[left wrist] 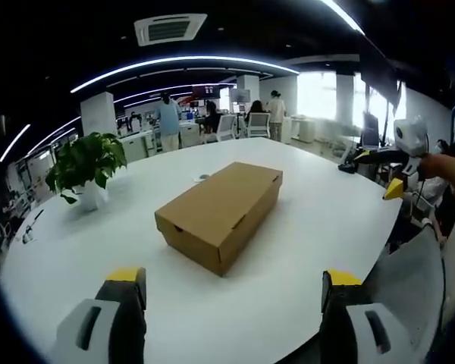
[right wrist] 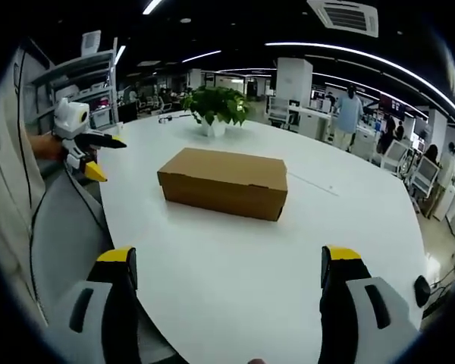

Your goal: Operate the shoe box by opening the lid, removing the specified soft item, and placing it in the target area until the item is outside and the box remains undamaged.

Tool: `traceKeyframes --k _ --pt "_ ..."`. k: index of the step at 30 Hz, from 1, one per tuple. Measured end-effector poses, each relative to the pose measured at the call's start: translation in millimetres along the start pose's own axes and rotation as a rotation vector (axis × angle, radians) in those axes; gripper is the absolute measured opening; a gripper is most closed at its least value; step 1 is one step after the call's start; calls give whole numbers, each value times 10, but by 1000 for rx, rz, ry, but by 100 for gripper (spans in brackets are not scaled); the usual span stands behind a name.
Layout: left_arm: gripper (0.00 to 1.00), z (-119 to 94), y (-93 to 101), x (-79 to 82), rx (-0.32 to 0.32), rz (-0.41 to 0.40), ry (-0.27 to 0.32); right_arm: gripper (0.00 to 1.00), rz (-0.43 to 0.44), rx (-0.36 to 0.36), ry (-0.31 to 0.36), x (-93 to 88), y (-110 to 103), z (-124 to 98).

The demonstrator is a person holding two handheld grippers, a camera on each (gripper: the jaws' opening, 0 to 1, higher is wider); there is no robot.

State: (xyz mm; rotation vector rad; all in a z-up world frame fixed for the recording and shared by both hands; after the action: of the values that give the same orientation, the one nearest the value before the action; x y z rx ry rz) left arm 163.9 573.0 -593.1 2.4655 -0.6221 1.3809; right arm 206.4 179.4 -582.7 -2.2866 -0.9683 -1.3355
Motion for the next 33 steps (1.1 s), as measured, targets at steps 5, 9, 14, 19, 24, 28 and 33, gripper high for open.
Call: traceKeyframes --k 5,9,14,19,24,28,33 --pt "98 54 -28 13 -8 3 0 96 2 8 -2 8 42 34" --pt "98 102 4 49 -11 12 1 96 -9 18 -7 13 76 67" --pt "98 173 37 76 -14 21 -1 96 -23 32 5 45 132 116" --pt "97 219 32 104 -6 12 3 94 -44 41 7 55 179 156" --pt "96 287 44 123 -5 1 1 93 -57 50 7 40 232 210" --pt "95 340 31 136 3 -2 1 92 -65 57 -2 23 262 241" --pt "92 401 16 136 12 -5 -1 91 -69 64 -4 5 316 299"
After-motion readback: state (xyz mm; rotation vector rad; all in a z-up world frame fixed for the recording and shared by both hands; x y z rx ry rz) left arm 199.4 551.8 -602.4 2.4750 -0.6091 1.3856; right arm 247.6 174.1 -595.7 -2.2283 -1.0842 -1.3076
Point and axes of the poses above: the point that each gripper's makers call its tool centre point, and the gripper's own axes: z roughly forward along the fingers, y roughly to its right, x roughly out of its top, the point moved 10 cm from there along -z, roughly backward along the fingers, and after that the axes turned 3 degrees about -x, right-handed, at the moved point
